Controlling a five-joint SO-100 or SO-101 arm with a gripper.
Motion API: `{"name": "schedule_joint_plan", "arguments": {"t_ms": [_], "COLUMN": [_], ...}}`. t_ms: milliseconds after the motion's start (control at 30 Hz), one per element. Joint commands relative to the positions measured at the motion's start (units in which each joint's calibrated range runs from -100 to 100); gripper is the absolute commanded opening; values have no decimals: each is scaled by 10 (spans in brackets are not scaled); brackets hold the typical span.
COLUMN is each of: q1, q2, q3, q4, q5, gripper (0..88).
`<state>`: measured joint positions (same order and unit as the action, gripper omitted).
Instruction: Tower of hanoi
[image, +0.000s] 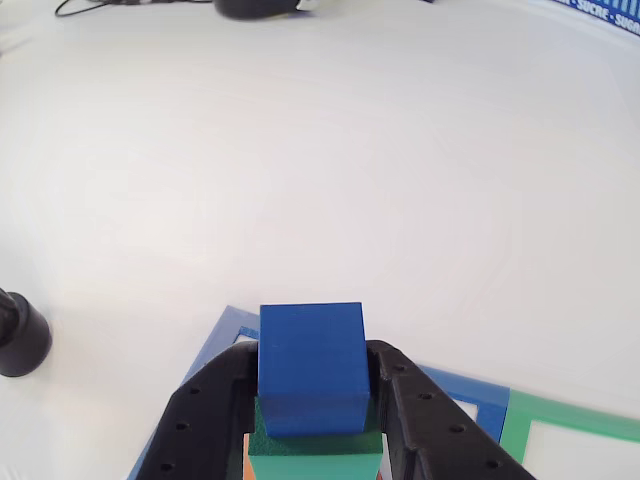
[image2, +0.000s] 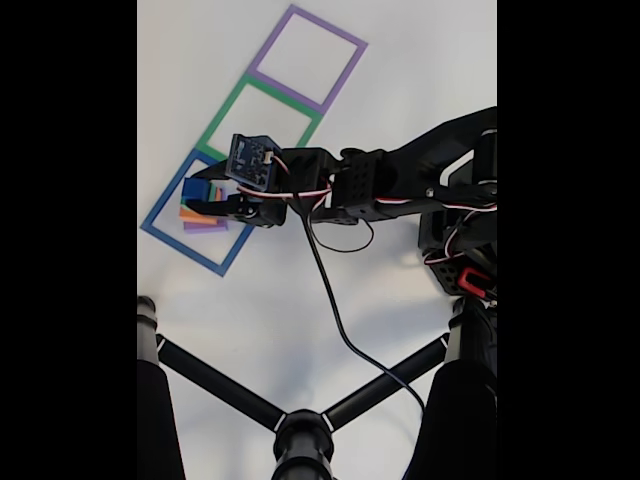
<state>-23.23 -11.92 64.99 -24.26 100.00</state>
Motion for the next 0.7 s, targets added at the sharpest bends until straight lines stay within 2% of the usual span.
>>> {"name": "schedule_joint_plan", "arguments": {"t_ms": [0,100,400,667], "q1": [13,16,18,17], "q2": [7,11,-6,-75], "q3": [-29,-30,-22,-20], "q4": [-25,-27,-27,14], "q5": [0,0,0,0], "gripper": [60,137,237,267]}}
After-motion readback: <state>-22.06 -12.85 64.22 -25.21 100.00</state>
